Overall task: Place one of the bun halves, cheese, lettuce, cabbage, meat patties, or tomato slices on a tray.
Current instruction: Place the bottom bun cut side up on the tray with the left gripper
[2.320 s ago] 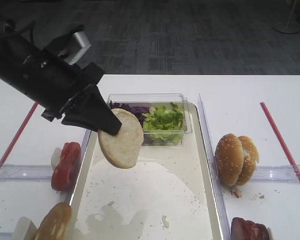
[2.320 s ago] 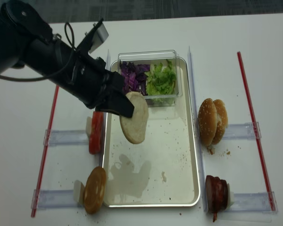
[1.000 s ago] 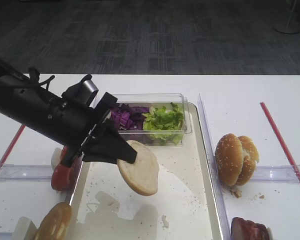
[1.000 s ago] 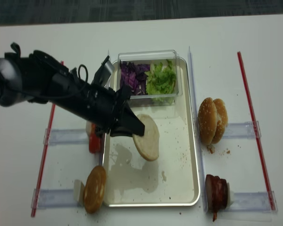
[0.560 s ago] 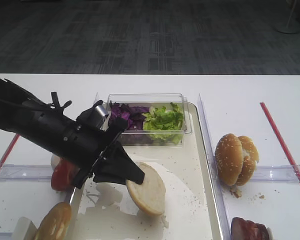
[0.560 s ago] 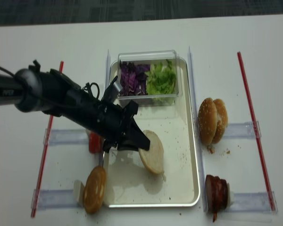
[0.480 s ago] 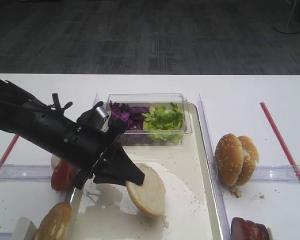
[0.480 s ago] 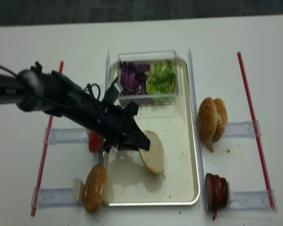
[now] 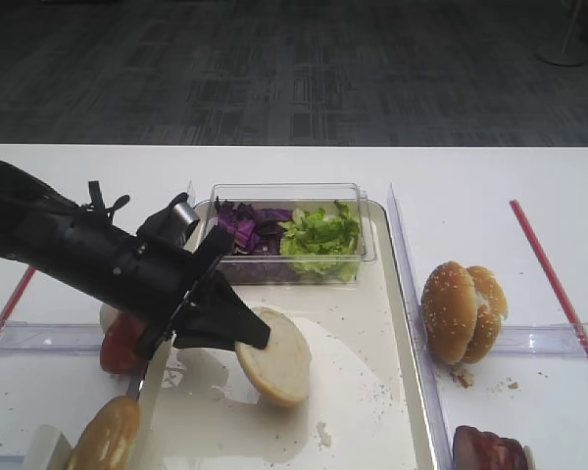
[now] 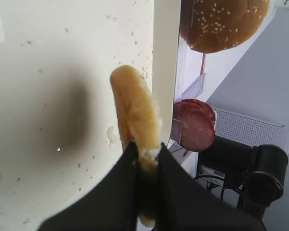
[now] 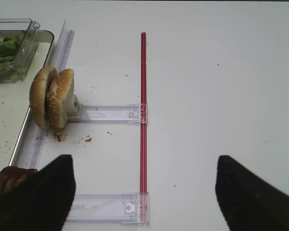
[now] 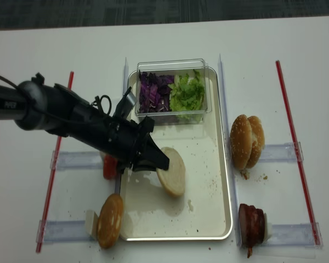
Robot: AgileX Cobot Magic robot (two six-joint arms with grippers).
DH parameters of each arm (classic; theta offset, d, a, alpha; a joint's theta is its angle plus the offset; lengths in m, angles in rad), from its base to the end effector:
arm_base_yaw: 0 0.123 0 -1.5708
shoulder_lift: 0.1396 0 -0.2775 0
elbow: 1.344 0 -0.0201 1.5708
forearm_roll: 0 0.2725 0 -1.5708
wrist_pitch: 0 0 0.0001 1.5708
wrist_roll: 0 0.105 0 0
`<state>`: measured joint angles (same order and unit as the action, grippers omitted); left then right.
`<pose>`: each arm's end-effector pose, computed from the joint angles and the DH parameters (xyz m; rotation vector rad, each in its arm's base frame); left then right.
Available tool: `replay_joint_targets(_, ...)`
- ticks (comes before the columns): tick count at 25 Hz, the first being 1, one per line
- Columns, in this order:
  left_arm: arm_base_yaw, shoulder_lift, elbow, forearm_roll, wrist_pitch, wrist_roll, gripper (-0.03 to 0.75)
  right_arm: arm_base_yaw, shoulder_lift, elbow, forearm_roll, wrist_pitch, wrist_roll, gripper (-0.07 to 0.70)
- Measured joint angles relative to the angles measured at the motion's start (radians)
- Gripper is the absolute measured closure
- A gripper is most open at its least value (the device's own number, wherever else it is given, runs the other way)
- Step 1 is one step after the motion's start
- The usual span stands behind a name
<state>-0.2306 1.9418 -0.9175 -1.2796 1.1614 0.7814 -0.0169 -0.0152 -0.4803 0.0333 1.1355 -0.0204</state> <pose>0.2861 -0.1620 0.1074 -0.1493 -2.5743 1.5187 0.0304 0.0027 0.2690 -0.0067 2.1232 0.0183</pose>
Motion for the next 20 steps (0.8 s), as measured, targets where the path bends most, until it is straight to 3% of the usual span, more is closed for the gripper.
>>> replay_joint_targets(20, 0.011, 0.0, 0.0, -0.004, 0.0, 0.006, 0.697, 0.0, 0.0, 0.0, 0.0, 0.0, -0.003, 0.018)
